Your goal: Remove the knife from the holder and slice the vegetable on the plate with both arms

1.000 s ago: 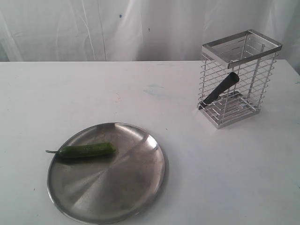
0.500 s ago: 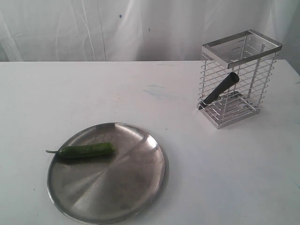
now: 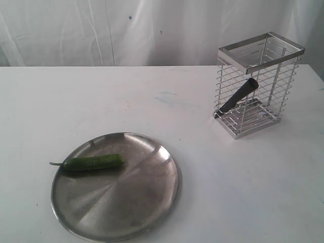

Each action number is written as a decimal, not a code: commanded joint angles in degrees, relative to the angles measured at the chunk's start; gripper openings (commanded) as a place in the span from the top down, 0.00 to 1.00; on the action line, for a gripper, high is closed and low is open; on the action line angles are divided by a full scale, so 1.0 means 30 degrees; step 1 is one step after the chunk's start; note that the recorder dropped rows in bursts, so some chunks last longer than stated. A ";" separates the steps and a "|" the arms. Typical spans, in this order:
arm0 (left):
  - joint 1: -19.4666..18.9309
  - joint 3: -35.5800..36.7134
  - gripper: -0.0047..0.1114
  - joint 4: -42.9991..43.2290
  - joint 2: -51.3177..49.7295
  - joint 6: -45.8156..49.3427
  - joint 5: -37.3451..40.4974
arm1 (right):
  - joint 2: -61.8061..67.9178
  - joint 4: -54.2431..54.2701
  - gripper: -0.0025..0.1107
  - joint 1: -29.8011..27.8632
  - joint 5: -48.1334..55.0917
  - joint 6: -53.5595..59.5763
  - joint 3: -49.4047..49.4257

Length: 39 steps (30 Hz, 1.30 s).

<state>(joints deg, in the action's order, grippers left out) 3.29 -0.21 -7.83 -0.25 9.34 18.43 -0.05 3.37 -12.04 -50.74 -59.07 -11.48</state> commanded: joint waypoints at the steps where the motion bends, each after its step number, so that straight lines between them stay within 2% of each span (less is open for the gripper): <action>1: 0.0002 0.0069 0.96 -0.0210 0.0082 -0.0115 0.0161 | 0.0016 -1.3167 0.98 0.0004 0.6612 0.3869 -0.4109; 3: 0.0002 0.0069 0.96 -0.0210 0.0082 -0.0115 0.0161 | 0.0582 -1.9784 0.98 0.0004 0.9754 0.3609 -0.5060; 5: 0.0002 0.0069 0.96 -0.0210 0.0082 -0.0115 0.0161 | 0.1702 -2.3036 0.98 0.0256 1.3097 0.3562 -0.5052; 10: 0.0002 0.0069 0.96 -0.0210 0.0082 -0.0115 0.0161 | 0.4972 -2.3110 0.98 0.1819 2.3430 0.3562 -0.4391; 18: 0.0002 0.0069 0.96 -0.0210 0.0082 -0.0115 0.0161 | 0.8460 -2.2273 0.98 0.4013 2.9668 0.4345 -0.4359; 21: 0.0002 0.0069 0.96 -0.0210 0.0082 -0.0115 0.0161 | 0.9877 -2.0293 0.98 0.4827 3.2128 0.7016 -0.4917; 26: 0.0002 0.0069 0.96 -0.0210 0.0082 -0.0115 0.0161 | 1.2474 -1.2220 0.98 0.6442 3.5871 1.4878 -0.7793; 31: 0.0002 0.0069 0.96 -0.0210 0.0082 -0.0115 0.0161 | 1.4284 -0.7197 0.98 0.7060 3.9045 1.8022 -0.9699; 39: 0.0002 0.0069 0.96 -0.0210 0.0082 -0.0115 0.0161 | 1.5487 0.3930 0.98 0.7651 3.9781 2.5271 -0.9774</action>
<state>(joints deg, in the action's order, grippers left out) 3.29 -0.21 -7.83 -0.25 9.34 18.43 45.67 3.97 10.30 68.64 8.57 -40.36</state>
